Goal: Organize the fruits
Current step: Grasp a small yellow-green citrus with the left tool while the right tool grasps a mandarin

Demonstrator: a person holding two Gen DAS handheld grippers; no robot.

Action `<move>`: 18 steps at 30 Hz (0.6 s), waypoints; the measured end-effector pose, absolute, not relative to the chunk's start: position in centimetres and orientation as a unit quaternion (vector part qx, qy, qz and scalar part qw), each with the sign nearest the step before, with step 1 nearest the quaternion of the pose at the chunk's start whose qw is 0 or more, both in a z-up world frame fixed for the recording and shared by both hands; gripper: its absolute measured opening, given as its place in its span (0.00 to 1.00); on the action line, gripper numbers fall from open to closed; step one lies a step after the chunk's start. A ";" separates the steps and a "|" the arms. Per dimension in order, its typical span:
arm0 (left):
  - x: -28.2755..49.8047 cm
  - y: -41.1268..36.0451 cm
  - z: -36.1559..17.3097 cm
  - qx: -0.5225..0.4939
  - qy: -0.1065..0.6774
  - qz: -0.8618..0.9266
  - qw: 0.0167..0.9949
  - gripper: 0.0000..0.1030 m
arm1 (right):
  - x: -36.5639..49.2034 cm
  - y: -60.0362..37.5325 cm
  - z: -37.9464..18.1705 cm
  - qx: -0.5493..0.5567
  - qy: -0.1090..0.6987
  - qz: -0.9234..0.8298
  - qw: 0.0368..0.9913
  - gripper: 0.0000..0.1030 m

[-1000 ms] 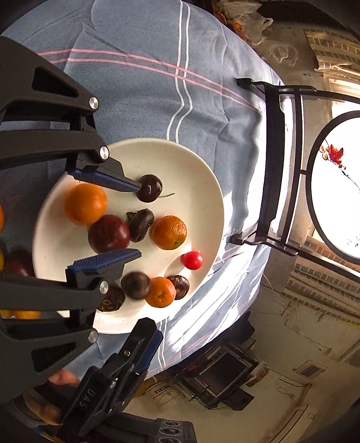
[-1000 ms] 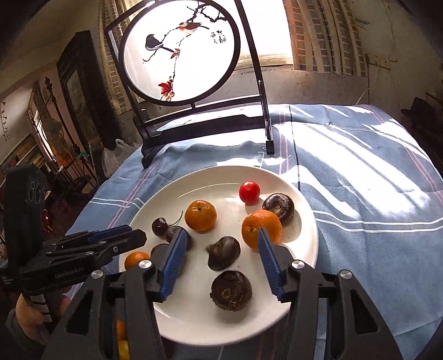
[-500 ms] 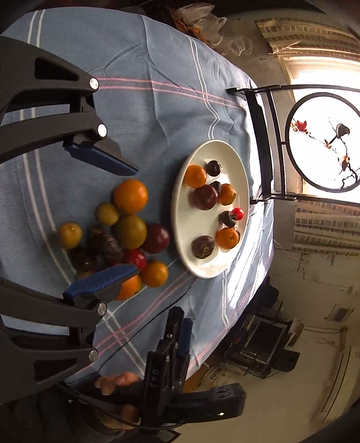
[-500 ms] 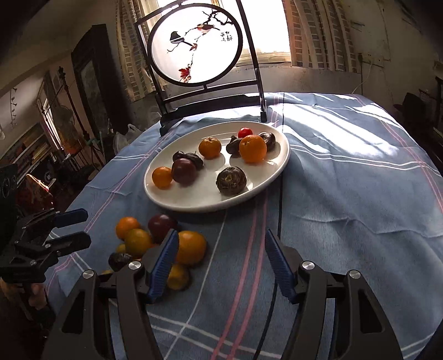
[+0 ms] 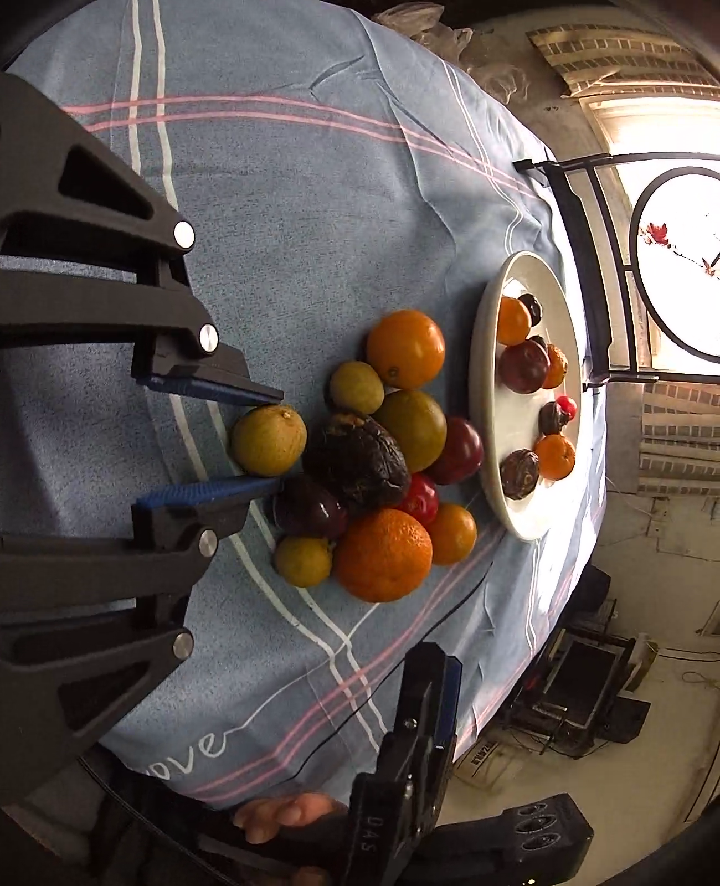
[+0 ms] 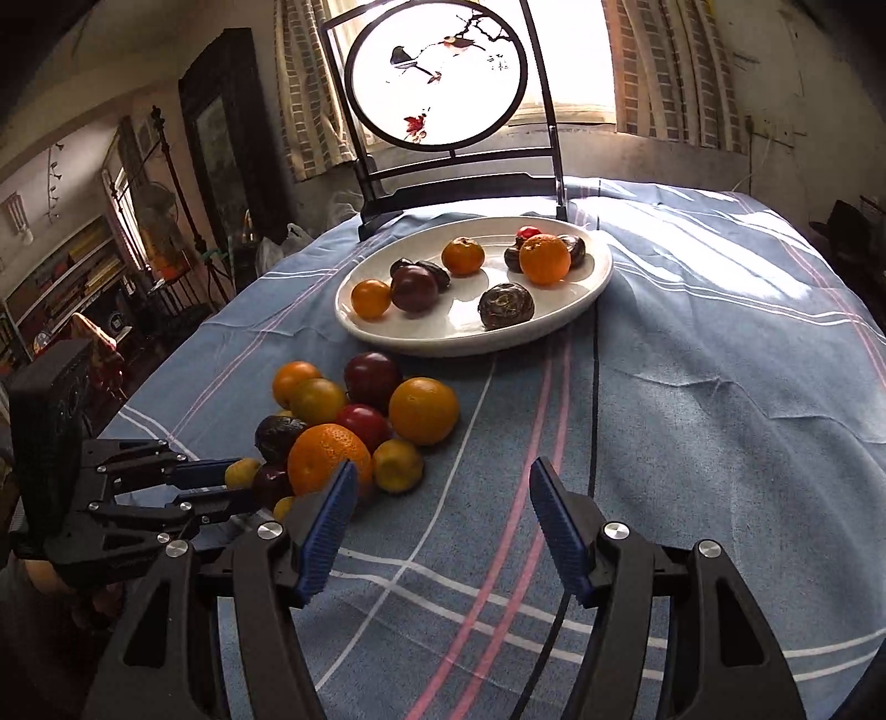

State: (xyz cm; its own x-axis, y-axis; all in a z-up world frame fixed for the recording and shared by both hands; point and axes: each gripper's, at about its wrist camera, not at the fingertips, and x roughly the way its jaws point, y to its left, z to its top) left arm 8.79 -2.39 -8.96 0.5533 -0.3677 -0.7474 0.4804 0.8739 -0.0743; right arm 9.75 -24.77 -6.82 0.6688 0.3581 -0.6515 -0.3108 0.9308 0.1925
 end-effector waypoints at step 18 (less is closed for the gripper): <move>5.8 0.0 -6.8 0.029 0.373 -0.245 0.894 0.24 | 10.0 -15.8 -7.2 -0.106 0.381 0.193 0.898 0.48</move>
